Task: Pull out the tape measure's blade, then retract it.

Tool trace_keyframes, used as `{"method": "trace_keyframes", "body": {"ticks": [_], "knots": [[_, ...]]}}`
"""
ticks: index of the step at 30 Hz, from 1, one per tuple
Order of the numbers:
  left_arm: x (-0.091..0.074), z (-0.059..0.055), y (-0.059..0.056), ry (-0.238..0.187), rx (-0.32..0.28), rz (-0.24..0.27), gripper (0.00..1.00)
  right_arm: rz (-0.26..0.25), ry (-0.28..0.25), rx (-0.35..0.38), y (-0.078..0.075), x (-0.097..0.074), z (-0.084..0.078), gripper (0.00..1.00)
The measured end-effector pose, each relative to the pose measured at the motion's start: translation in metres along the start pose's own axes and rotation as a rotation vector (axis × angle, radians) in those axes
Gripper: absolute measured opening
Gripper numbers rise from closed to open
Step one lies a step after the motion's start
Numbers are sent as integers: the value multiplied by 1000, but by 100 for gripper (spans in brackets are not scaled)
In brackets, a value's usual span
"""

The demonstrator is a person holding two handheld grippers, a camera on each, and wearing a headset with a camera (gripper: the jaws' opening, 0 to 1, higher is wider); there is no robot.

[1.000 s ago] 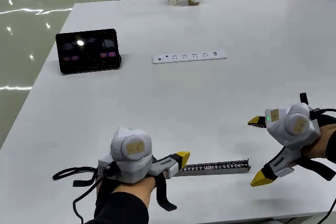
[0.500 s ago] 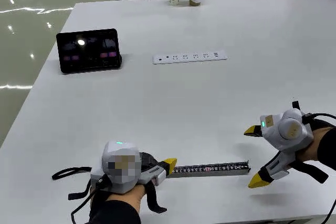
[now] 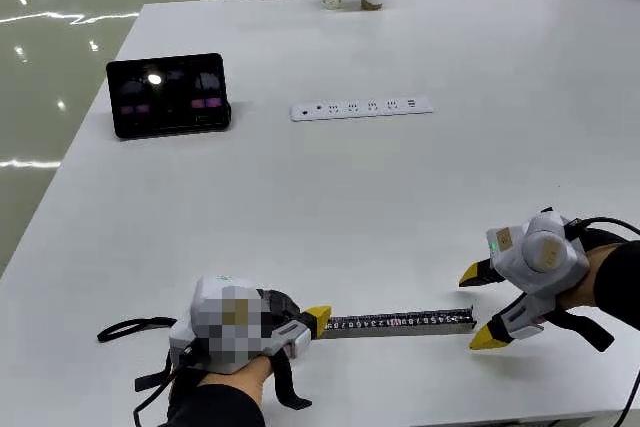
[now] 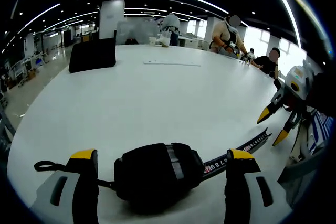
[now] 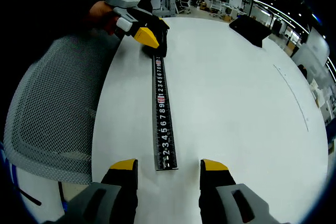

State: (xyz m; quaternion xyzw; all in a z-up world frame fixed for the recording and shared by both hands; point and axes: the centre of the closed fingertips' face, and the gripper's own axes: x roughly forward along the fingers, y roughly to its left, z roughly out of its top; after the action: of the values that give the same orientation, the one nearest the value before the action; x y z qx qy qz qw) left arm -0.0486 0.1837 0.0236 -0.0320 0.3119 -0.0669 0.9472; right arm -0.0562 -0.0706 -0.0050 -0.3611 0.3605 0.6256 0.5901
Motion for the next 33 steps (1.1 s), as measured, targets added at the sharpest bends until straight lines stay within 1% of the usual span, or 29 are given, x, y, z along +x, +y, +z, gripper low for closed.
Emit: {"method": "trace_keyframes", "body": {"ticks": [4,6,11,15,19,23,27,32,33], "knots": [[0,0,-1,0,3,-3,99,3,5,0,-1,1,-1,36],[1,0,-1,-1,3,-5,99,7,6,0,0,2,0,34],[2,0,-1,-4,8,-3,99,18,28,-22,3,4,-3,27],[1,1,-2,-9,8,-7,99,17,38,-30,2,6,-6,22],[2,2,-3,-11,9,-10,98,13,42,-36,2,7,-4,16],[2,1,-4,-10,15,-13,96,11,47,-52,2,9,-3,14],[2,-1,-2,-4,8,-7,94,13,45,-78,2,9,-3,13],[2,-1,-2,-4,9,-6,92,13,47,-61,1,8,-4,13],[3,-1,-2,-4,10,-7,92,15,43,-49,1,8,-4,13]]}}
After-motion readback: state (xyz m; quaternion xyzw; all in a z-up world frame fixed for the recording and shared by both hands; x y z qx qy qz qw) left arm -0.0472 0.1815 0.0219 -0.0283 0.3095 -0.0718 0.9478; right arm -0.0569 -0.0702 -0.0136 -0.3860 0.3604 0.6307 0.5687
